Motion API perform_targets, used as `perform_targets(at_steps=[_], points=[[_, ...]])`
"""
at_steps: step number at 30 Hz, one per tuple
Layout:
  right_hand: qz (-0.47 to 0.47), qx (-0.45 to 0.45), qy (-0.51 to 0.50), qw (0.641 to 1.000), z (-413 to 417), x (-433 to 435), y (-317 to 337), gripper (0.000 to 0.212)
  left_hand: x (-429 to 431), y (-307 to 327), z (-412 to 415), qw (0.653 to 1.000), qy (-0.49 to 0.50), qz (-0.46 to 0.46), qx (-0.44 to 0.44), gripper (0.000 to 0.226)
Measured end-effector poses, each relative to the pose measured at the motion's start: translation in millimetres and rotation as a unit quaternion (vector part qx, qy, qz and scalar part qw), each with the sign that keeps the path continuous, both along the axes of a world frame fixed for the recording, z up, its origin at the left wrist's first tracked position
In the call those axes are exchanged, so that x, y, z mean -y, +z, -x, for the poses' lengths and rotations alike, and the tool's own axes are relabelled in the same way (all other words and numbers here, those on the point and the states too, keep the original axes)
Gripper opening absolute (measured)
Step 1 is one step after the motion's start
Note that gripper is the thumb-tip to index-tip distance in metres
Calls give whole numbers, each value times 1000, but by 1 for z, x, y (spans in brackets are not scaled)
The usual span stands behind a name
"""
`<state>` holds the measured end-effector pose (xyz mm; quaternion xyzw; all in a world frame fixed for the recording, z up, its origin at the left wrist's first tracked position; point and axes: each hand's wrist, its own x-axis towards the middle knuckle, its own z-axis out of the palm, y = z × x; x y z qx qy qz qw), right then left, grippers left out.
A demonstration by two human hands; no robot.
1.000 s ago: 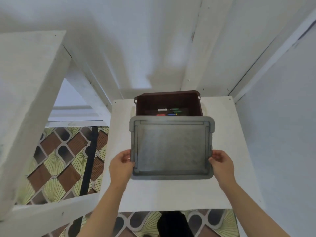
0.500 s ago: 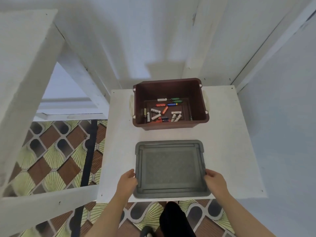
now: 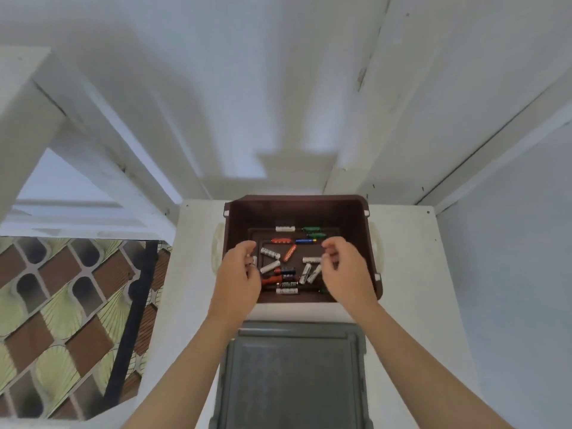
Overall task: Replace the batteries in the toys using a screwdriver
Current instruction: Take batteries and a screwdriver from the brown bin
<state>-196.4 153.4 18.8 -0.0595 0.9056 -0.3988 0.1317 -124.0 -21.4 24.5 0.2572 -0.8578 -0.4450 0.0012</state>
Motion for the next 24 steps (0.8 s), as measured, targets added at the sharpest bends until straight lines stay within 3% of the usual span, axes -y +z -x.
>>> perform_targets(at_steps=[4, 6, 10, 17, 21, 24], points=[[-122, 33, 103, 987, 51, 19, -36, 38, 7, -38, 42, 973, -60, 34, 221, 45], [-164, 22, 161, 973, 64, 22, -51, 47, 9, -50, 49, 951, -110, 66, 281, 51], [-275, -38, 250, 928, 79, 31, -73, 56, 5, -58, 64, 934, -127, 113, 316, 49], [-337, -82, 235, 908, 81, 44, -82, 44, -1, -61, 80, 880, -173, 205, 393, 38], [-326, -8, 173, 929, 69, 47, -84, 44, -4, -65, 89, 866, -175, 248, 397, 38], [-288, 9, 126, 949, 64, 45, -84, 37, -4, -72, 94, 870, -150, 270, 385, 59]])
